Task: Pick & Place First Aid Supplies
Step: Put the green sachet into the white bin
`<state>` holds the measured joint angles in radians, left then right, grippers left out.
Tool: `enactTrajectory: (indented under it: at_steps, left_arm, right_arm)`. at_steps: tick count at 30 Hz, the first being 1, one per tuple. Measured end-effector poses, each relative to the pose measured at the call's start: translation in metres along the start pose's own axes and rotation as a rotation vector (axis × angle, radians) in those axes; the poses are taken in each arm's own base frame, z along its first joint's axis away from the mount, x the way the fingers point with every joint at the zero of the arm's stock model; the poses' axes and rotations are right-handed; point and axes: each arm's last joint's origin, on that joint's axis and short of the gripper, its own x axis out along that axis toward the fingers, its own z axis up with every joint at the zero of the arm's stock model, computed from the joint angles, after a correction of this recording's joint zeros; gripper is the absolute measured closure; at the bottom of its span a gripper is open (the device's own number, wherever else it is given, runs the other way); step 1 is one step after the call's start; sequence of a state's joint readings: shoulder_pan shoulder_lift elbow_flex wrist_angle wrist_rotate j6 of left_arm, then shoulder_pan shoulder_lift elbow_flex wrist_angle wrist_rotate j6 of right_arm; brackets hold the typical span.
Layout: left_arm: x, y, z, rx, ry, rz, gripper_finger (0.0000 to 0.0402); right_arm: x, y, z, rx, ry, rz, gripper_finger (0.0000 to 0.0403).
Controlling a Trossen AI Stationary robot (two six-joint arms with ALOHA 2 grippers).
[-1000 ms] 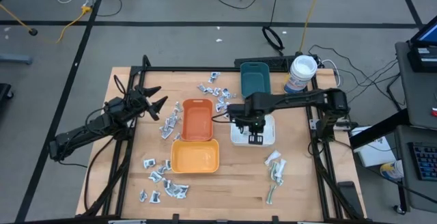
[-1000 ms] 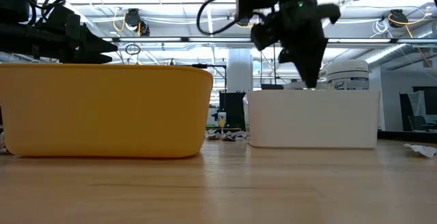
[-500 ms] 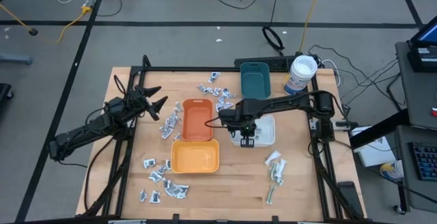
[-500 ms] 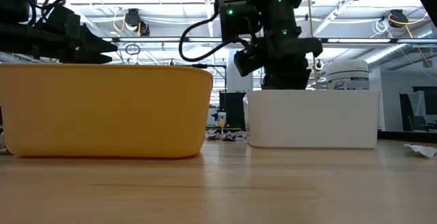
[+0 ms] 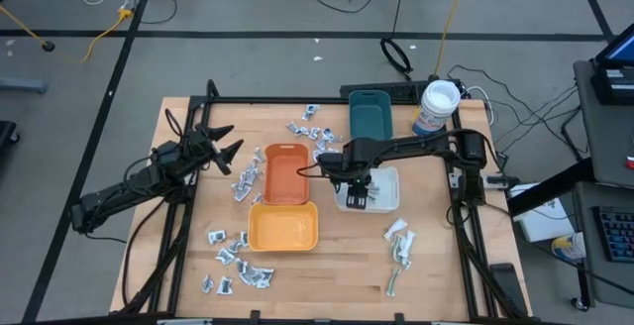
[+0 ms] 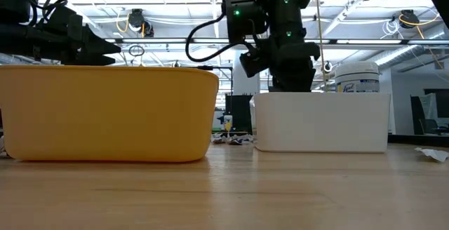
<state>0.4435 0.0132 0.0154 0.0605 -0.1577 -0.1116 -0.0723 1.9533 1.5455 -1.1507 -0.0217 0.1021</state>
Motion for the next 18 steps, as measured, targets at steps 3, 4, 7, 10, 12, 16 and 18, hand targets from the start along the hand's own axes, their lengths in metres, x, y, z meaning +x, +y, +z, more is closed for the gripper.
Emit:
enactTrajectory:
  at_steps: [3, 4, 7, 10, 12, 16, 18]
  left_arm:
    - [0.000, 0.000, 0.000, 0.000, 0.000, 0.000, 0.0093]
    - [0.000, 0.000, 0.000, 0.000, 0.000, 0.000, 0.0094]
    - [0.000, 0.000, 0.000, 0.000, 0.000, 0.000, 0.0093]
    - [0.000, 0.000, 0.000, 0.000, 0.000, 0.000, 0.0094]
    - [0.000, 0.000, 0.000, 0.001, 0.000, 0.000, 0.0094]
    - [0.000, 0.000, 0.000, 0.001, 0.003, 0.000, 0.0094]
    - [0.000, 0.000, 0.000, 0.002, 0.004, 0.000, 0.0093]
  right_arm:
    - [-0.001, -0.001, -0.001, -0.001, 0.004, -0.030, 0.0201]
    - [-0.003, -0.001, -0.002, -0.011, -0.001, -0.023, 0.0191]
    - [-0.006, -0.001, -0.002, 0.003, -0.020, -0.022, 0.0170]
    - [-0.016, -0.001, -0.008, 0.065, -0.033, -0.020, 0.0164]
    - [-0.026, -0.001, -0.012, 0.134, -0.059, -0.015, 0.0165]
    - [-0.038, 0.000, -0.019, 0.295, -0.096, -0.001, 0.0174]
    - [-0.047, 0.002, -0.024, 0.401, -0.119, 0.014, 0.0180]
